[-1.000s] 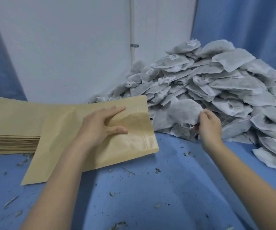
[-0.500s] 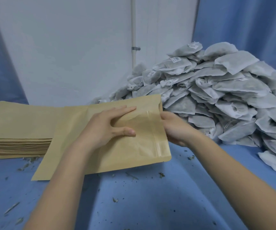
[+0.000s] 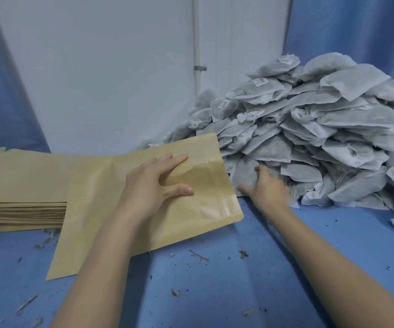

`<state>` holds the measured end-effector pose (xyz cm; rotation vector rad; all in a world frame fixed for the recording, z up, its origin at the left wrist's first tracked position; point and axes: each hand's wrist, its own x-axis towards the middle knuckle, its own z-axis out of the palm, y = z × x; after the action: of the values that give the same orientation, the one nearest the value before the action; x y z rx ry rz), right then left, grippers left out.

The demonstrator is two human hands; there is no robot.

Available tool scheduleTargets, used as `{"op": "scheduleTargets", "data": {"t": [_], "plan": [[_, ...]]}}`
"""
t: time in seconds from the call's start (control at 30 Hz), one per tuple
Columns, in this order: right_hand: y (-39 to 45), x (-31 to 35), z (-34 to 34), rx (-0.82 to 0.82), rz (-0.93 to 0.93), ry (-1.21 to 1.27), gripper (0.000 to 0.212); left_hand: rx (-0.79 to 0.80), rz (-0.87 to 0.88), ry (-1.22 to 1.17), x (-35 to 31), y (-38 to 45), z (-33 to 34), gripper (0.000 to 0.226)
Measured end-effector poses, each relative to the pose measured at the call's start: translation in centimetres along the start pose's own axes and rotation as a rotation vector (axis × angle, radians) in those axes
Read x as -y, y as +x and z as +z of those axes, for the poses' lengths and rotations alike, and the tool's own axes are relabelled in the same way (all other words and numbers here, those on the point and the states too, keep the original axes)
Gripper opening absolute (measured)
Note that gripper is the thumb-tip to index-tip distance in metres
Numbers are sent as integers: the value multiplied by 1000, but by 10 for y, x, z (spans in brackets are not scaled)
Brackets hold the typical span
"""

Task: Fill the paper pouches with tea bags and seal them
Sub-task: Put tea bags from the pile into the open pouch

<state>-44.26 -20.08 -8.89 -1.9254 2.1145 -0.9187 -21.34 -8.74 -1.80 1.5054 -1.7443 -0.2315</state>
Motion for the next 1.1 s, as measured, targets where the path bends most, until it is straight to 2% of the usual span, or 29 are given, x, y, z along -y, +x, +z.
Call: {"op": "scheduleTargets", "data": {"t": [0.07,0.17,0.27,0.37,0.5,0.6,0.7,0.77,0.87,0.93,0.97,1.03,1.07,1.1], "plan": [[0,-3,5,-66,-33,197,60,1,-10,10,0,0,0,69],[5,-6,-9,-81,87,604,52,-12,-33,34,4,0,-1,69],[12,-11,-44,86,148,1047,35,-24,-55,42,8,0,-3,69],[13,-19,-73,270,-26,1144,23,-33,-62,37,9,-1,-4,69],[6,-17,-89,457,-174,1174,35,-21,-53,30,9,0,-3,68],[-3,-1,-88,495,-215,1167,32,26,-22,-8,5,-1,-1,68],[-13,30,-69,412,-240,958,29,61,32,-41,-5,0,5,67],[-18,48,-54,378,-280,812,11,64,55,-45,-13,0,12,67],[-25,56,-52,532,-213,721,15,77,78,-44,-19,-2,18,68],[-24,51,-60,579,-269,548,20,101,82,-45,-20,-2,19,68],[-23,45,-64,581,-320,490,21,108,82,-39,-20,-2,20,68],[-20,32,-72,541,-340,526,20,110,78,-15,-19,-2,21,70],[-14,22,-74,461,-309,533,19,110,77,-5,-19,-3,22,70],[-6,11,-74,315,-265,444,18,110,78,0,-19,-3,23,70]]}}
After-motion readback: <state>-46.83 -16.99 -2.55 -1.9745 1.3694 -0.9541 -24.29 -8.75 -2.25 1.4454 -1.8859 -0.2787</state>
